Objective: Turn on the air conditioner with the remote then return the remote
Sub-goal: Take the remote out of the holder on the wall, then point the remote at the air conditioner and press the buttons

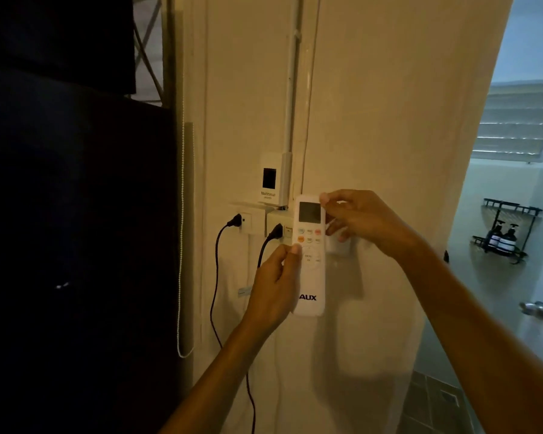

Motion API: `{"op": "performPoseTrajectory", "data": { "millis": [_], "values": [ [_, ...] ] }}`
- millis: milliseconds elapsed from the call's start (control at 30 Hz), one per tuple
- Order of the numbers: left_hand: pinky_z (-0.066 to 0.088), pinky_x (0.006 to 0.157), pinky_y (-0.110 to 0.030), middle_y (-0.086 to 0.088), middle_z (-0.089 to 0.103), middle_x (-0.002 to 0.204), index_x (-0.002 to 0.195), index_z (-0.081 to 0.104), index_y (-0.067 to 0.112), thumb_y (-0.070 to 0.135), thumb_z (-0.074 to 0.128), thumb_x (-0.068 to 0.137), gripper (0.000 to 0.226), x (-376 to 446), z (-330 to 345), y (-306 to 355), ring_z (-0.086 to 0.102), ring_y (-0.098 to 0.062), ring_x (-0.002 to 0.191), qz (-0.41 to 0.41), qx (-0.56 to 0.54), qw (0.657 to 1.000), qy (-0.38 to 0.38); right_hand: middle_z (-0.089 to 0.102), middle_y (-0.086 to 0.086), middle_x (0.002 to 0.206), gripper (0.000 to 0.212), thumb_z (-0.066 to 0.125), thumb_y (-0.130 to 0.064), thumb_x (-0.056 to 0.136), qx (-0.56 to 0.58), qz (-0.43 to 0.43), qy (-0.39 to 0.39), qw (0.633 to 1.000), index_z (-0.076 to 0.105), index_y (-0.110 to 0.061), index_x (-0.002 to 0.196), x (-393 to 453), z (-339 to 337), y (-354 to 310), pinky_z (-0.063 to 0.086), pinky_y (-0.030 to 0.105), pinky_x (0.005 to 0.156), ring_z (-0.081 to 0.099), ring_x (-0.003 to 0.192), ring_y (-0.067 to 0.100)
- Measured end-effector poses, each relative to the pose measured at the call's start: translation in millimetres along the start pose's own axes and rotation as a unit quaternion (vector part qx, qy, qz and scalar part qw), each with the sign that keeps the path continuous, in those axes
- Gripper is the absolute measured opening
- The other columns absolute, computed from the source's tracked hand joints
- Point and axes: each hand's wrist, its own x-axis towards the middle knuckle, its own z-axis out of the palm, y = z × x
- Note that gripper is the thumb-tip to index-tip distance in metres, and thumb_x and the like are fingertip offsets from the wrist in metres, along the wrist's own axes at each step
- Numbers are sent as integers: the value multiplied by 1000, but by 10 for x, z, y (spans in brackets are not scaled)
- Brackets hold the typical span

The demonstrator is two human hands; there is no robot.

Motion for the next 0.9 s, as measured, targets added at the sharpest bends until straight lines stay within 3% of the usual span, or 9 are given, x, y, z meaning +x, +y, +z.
{"op": "performPoseTrajectory", "data": {
  "millis": [100, 300, 400, 533, 667, 800, 900],
  "values": [
    [56, 57, -17, 7, 66, 93, 98, 53, 31, 34, 35, 94, 19, -127, -184, 87, 69, -5, 76, 11, 7, 1000, 13, 71, 8, 91, 38, 50, -43, 86, 55, 11, -16, 998, 63, -13, 107, -246, 206, -32, 50, 23, 54, 67, 69, 15],
    [51, 51, -9, 13, 63, 87, 92, 52, 26, 32, 38, 93, 15, -395, -596, 313, 66, 6, 70, 31, 30, 998, 50, 69, 1, 85, 24, 45, -36, 89, 106, -10, 3, 994, 63, -23, 96, -770, 766, -227, 50, 21, 54, 65, 67, 10],
    [54, 55, -13, 10, 65, 89, 93, 52, 26, 35, 38, 92, 17, -600, -844, 425, 69, -2, 75, 38, 40, 997, 54, 69, -3, 85, 20, 44, -35, 89, 100, -25, 34, 994, 60, -26, 99, -1028, 1100, -381, 51, 22, 54, 66, 70, 13],
    [60, 65, -25, -2, 67, 97, 102, 51, 20, 36, 37, 92, 23, -937, -1203, 563, 70, -17, 81, 35, 45, 997, 46, 69, -2, 87, 32, 44, -38, 89, 106, -37, 60, 992, 57, -19, 111, -1368, 1519, -594, 48, 20, 51, 67, 68, 12],
    [57, 58, -19, 4, 66, 89, 94, 51, 24, 40, 37, 88, 22, -1357, -1592, 748, 70, -12, 77, 45, 39, 998, 21, 66, -8, 89, 20, 45, -32, 89, 155, -39, 75, 984, 56, -22, 103, -1761, 1912, -874, 48, 10, 49, 67, 68, -4],
    [54, 55, -14, 6, 65, 86, 91, 50, 29, 31, 37, 93, 14, -1830, -1952, 879, 69, -6, 74, 42, 21, 999, 3, 66, -13, 93, 17, 45, -35, 88, 154, -40, 100, 982, 56, -28, 100, -2197, 2337, -1122, 58, 21, 62, 68, 79, -1],
    [56, 58, -16, 5, 65, 86, 91, 51, 28, 30, 36, 94, 15, -2143, -2146, 960, 69, -8, 76, 37, 12, 999, 8, 64, -18, 90, 19, 43, -34, 90, 141, -45, 123, 981, 55, -26, 103, -2473, 2609, -1288, 55, 13, 58, 67, 74, -6]
  ]
}}
